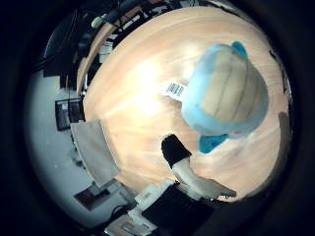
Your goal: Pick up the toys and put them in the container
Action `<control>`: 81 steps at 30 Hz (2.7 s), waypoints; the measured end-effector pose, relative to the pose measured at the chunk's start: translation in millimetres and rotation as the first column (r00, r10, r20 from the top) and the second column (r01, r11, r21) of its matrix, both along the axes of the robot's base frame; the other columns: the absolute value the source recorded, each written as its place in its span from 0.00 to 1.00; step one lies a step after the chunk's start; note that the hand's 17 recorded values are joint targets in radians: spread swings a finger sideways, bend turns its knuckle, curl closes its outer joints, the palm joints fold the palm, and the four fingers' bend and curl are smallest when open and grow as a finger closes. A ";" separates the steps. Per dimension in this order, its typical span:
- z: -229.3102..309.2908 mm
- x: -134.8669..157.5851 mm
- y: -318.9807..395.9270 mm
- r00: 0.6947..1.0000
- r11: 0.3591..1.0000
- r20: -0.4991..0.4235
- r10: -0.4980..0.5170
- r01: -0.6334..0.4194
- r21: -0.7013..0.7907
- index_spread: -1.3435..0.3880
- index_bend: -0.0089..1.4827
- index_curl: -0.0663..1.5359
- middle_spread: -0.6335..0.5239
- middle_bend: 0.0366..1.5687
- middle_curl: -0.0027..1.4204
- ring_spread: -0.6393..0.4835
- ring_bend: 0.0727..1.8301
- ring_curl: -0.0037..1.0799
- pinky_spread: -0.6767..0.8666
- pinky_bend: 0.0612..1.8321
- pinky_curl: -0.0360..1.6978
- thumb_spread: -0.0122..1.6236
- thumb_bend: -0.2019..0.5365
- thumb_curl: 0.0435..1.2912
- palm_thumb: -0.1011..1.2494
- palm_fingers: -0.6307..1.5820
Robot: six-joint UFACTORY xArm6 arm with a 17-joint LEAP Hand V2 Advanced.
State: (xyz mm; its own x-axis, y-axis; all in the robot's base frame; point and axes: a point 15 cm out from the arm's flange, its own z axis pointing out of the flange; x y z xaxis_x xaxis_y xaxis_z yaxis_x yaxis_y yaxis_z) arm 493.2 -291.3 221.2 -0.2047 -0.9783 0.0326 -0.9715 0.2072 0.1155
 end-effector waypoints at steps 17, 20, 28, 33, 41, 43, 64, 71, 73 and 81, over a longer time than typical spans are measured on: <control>-36.2 -4.1 44.1 0.979 0.989 -0.149 0.143 -0.136 0.052 0.51 0.07 0.16 0.44 0.11 0.25 0.53 0.34 0.25 0.64 0.64 0.17 0.57 0.32 0.27 0.57 0.35; -38.9 -7.6 44.9 0.975 0.989 -0.166 0.145 -0.138 0.056 0.51 0.08 0.15 0.42 0.13 0.25 0.49 0.38 0.26 0.58 0.67 0.17 0.57 0.32 0.28 0.63 0.37; -43.8 -11.1 42.0 0.974 0.989 -0.179 0.141 -0.132 0.061 0.50 0.07 0.13 0.26 0.15 0.27 0.25 0.55 0.34 0.23 0.87 0.22 0.58 0.32 0.35 0.76 0.53; -43.8 -13.8 37.7 0.975 0.991 -0.180 0.131 -0.122 0.062 0.49 0.10 0.13 0.18 0.20 0.30 0.20 0.62 0.40 0.13 0.87 0.23 0.60 0.35 0.38 0.83 0.63; -46.3 -16.2 28.3 0.978 0.993 -0.174 0.114 -0.105 0.060 0.46 0.22 0.20 0.11 0.32 0.41 0.24 0.62 0.45 0.13 0.76 0.22 0.63 0.36 0.43 0.90 0.80; -45.6 -16.8 26.8 0.979 0.993 -0.173 0.113 -0.104 0.060 0.45 0.27 0.23 0.10 0.35 0.44 0.25 0.62 0.46 0.13 0.75 0.22 0.63 0.37 0.44 0.92 0.81; -1.3 -21.2 25.7 0.984 0.992 -0.133 0.121 -0.117 0.039 0.47 0.38 0.42 0.15 0.47 0.58 0.29 0.65 0.51 0.09 0.68 0.25 0.63 0.28 0.55 0.94 0.80; 19.2 -24.0 32.7 0.984 0.991 -0.121 0.131 -0.127 0.037 0.47 0.37 0.45 0.16 0.46 0.59 0.30 0.65 0.51 0.08 0.67 0.25 0.63 0.26 0.57 0.94 0.80; 27.4 -26.0 34.9 0.984 0.991 -0.116 0.132 -0.128 0.038 0.47 0.37 0.46 0.16 0.46 0.60 0.30 0.65 0.51 0.08 0.67 0.25 0.63 0.26 0.57 0.94 0.80; 79.5 -26.8 63.3 0.984 0.986 -0.065 0.168 -0.167 0.020 0.46 0.34 0.50 0.17 0.45 0.60 0.29 0.64 0.51 0.07 0.66 0.26 0.63 0.26 0.59 0.93 0.80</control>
